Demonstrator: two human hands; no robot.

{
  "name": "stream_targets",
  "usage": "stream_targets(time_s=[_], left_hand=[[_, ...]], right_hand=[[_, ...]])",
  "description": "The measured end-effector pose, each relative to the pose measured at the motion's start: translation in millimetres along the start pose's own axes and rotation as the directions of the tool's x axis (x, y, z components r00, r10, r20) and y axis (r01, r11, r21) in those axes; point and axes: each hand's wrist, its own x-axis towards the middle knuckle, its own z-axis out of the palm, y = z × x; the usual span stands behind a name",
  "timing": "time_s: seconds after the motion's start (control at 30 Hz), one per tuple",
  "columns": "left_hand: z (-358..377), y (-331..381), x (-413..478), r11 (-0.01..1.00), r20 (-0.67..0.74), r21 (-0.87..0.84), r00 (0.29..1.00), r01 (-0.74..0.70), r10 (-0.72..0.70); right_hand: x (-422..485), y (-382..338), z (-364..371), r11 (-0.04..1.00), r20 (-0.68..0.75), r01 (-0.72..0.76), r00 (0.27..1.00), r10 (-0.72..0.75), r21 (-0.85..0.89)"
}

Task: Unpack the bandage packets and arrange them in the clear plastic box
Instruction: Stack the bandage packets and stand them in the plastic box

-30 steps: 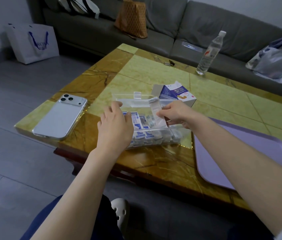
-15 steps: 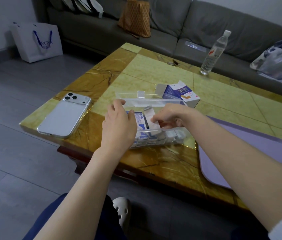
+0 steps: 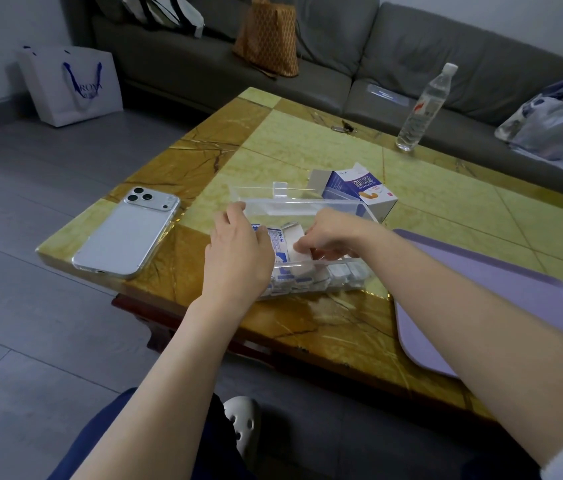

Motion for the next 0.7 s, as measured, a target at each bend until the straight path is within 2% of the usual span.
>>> stream_targets(time_s=[0.7], left_hand=[[1.9,-3.1,4.1,0.999,-0.013,-0.030,1.000,-0.011,0.011]], right_hand=[[11.4,6.1,12.6,0.995,-0.094,0.103,0.990,-0.104,-0.017]])
